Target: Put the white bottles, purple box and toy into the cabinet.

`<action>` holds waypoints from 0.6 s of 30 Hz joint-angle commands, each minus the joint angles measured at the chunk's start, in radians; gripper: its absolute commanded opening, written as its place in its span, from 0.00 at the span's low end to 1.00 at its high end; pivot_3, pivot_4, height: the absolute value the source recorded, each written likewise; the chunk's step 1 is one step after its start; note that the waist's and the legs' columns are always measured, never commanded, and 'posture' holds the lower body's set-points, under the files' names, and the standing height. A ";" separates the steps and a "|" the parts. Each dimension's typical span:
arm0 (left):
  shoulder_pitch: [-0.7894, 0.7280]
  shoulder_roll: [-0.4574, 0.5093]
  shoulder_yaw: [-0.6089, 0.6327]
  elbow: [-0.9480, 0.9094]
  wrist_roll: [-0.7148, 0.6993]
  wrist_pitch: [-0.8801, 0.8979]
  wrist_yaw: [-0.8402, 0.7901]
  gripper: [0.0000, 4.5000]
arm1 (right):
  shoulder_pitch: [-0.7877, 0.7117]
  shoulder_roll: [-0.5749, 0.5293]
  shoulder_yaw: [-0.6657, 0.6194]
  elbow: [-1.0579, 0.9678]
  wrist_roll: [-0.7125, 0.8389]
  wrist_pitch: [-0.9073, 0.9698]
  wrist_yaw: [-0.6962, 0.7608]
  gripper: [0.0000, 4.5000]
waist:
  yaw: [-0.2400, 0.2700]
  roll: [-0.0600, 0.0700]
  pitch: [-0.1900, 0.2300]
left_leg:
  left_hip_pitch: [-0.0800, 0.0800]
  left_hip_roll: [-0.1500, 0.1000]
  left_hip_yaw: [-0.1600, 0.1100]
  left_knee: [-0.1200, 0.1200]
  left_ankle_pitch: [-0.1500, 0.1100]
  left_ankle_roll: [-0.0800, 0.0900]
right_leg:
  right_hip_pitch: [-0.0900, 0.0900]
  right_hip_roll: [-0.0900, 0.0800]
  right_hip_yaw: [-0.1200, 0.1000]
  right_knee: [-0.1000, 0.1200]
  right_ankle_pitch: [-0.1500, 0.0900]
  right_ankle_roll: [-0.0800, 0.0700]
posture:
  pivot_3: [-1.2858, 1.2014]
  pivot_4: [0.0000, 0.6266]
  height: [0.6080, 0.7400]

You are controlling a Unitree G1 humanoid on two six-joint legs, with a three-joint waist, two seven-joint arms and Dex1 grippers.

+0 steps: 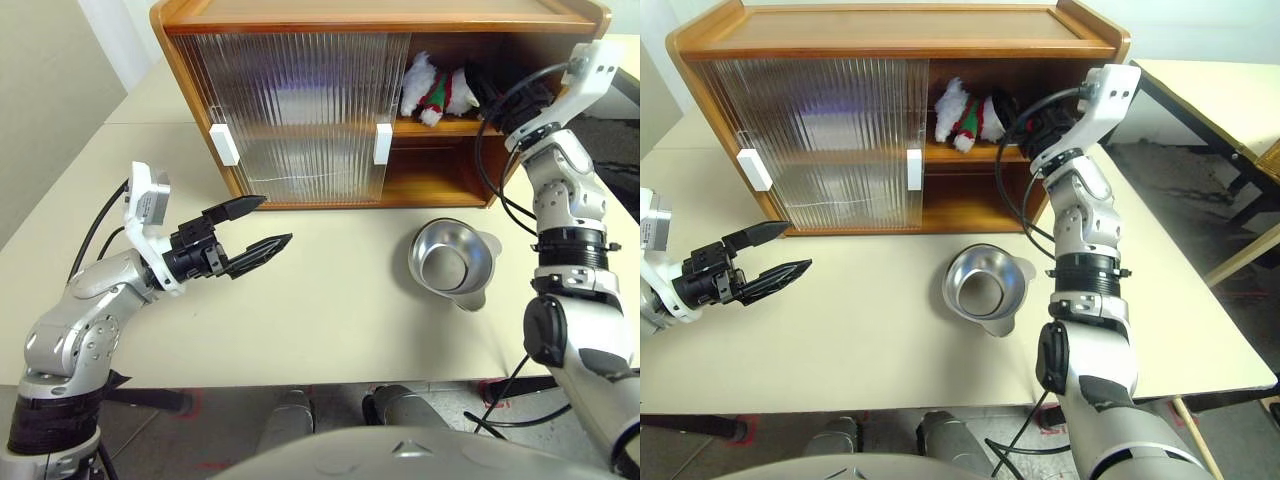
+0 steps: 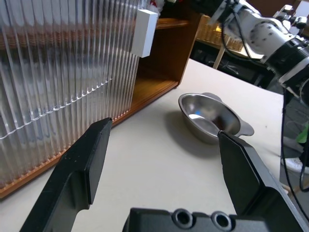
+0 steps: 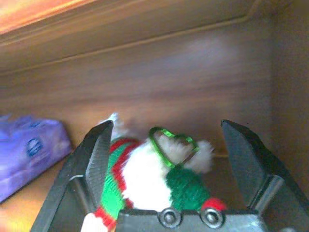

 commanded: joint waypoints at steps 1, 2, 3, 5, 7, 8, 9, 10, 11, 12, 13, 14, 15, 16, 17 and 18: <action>0.008 0.000 -0.005 0.008 0.009 -0.008 -0.008 1.00 | 0.054 -0.016 0.000 -0.130 0.076 0.084 0.074 0.99 | -0.002 0.000 0.000 | 0.000 0.000 0.000 0.000 0.000 0.000 | 0.000 0.000 0.000 0.000 0.000 0.000 | 0.46 0.08 1.00; 0.012 0.001 -0.003 0.006 0.009 -0.009 -0.009 1.00 | 0.077 -0.017 -0.001 -0.169 0.098 0.111 0.089 0.99 | -0.004 0.000 0.000 | 0.001 0.000 0.000 0.000 0.000 0.000 | 0.001 0.000 0.000 0.000 0.000 0.000 | 0.46 0.08 1.00; 0.014 0.002 -0.002 0.006 0.009 -0.009 -0.010 1.00 | 0.097 -0.020 -0.001 -0.199 0.112 0.132 0.098 0.99 | -0.005 0.000 0.000 | 0.003 0.000 0.001 0.000 0.000 0.000 | 0.003 0.000 0.000 0.000 0.000 0.001 | 0.46 0.08 1.00; 0.016 0.005 0.002 0.007 0.009 -0.011 -0.013 1.00 | 0.135 -0.032 0.009 -0.243 0.122 0.169 0.114 0.99 | -0.005 0.000 0.000 | 0.007 -0.001 0.001 0.001 0.000 0.000 | 0.007 0.001 0.001 0.000 -0.002 0.002 | 0.46 0.08 1.00; 0.017 0.008 0.006 0.006 0.006 -0.010 -0.015 1.00 | 0.169 -0.048 0.017 -0.285 0.123 0.196 0.127 0.99 | -0.005 0.000 0.000 | 0.010 -0.002 0.001 0.002 0.000 0.000 | 0.010 0.002 0.001 0.000 -0.003 0.004 | 0.46 0.08 1.00; 0.018 0.009 0.008 0.007 0.005 -0.009 -0.017 1.00 | 0.184 -0.055 0.019 -0.302 0.123 0.205 0.133 0.99 | -0.005 0.000 0.000 | 0.011 -0.003 0.001 0.003 0.000 0.000 | 0.012 0.002 0.001 0.000 -0.005 0.006 | 0.46 0.09 1.00; 0.018 0.010 0.009 0.006 0.005 -0.009 -0.017 1.00 | 0.196 -0.061 0.019 -0.316 0.125 0.211 0.139 0.99 | -0.005 0.000 0.000 | 0.013 -0.003 0.000 0.004 0.000 0.000 | 0.014 0.002 0.001 0.000 -0.005 0.006 | 0.46 0.09 1.00; 0.020 0.011 0.009 0.006 0.005 -0.009 -0.019 1.00 | 0.205 -0.065 0.019 -0.327 0.127 0.215 0.144 0.99 | -0.005 0.000 0.000 | 0.014 -0.004 0.000 0.005 0.000 0.000 | 0.016 0.001 0.001 0.000 -0.006 0.007 | 0.46 0.08 1.00; 0.020 0.011 0.010 0.006 0.005 -0.010 -0.019 1.00 | 0.216 -0.071 0.017 -0.341 0.129 0.219 0.152 0.99 | -0.005 0.000 0.000 | 0.016 -0.004 0.000 0.005 0.000 0.000 | 0.017 0.001 0.002 0.000 -0.011 0.006 | 0.46 0.08 1.00; 0.021 0.012 0.010 0.006 0.006 -0.011 -0.021 1.00 | 0.229 -0.076 0.015 -0.361 0.142 0.230 0.165 0.99 | -0.005 0.000 0.000 | 0.017 -0.005 0.000 0.005 0.000 0.000 | 0.018 0.001 0.002 0.000 -0.012 0.006 | 0.46 0.08 1.00; 0.021 0.012 0.010 0.007 0.006 -0.011 -0.022 1.00 | 0.241 -0.081 0.011 -0.378 0.155 0.244 0.176 0.99 | -0.005 0.000 0.000 | 0.018 -0.005 0.000 0.006 0.001 0.001 | 0.019 0.001 0.002 0.000 -0.012 0.006 | 0.46 0.08 1.00; 0.021 0.012 0.011 0.007 0.005 -0.011 -0.023 1.00 | 0.253 -0.088 0.008 -0.394 0.169 0.257 0.188 0.99 | -0.005 0.000 0.000 | 0.018 -0.006 0.000 0.006 0.001 0.001 | 0.019 0.001 0.002 0.000 -0.012 0.006 | 0.46 0.08 1.00; 0.020 0.012 0.011 0.007 0.005 -0.011 -0.023 1.00 | 0.263 -0.092 0.006 -0.408 0.183 0.272 0.197 0.99 | -0.005 0.000 0.000 | 0.018 -0.006 0.000 0.006 0.001 0.001 | 0.020 0.001 0.002 0.000 -0.012 0.006 | 0.46 0.08 1.00; 0.020 0.012 0.012 0.009 0.005 -0.013 -0.025 1.00 | 0.285 -0.104 0.003 -0.432 0.207 0.297 0.216 0.99 | -0.005 -0.001 0.000 | 0.019 -0.006 0.000 0.006 0.001 0.001 | 0.020 0.001 0.002 0.000 -0.012 0.006 | 0.46 0.07 1.00; 0.018 0.012 0.013 0.015 0.006 -0.016 -0.028 1.00 | 0.326 -0.128 -0.006 -0.466 0.243 0.335 0.251 0.99 | -0.004 -0.001 -0.001 | 0.019 -0.006 0.000 0.006 0.001 0.001 | 0.020 0.001 0.002 0.000 -0.012 0.006 | 0.46 0.07 1.00; 0.017 0.013 0.014 0.019 0.007 -0.018 -0.030 1.00 | 0.356 -0.146 -0.012 -0.490 0.269 0.362 0.275 0.99 | -0.001 -0.002 -0.001 | 0.019 -0.006 0.000 0.006 0.001 0.001 | 0.020 0.001 0.002 0.000 -0.012 0.006 | 0.46 0.07 1.00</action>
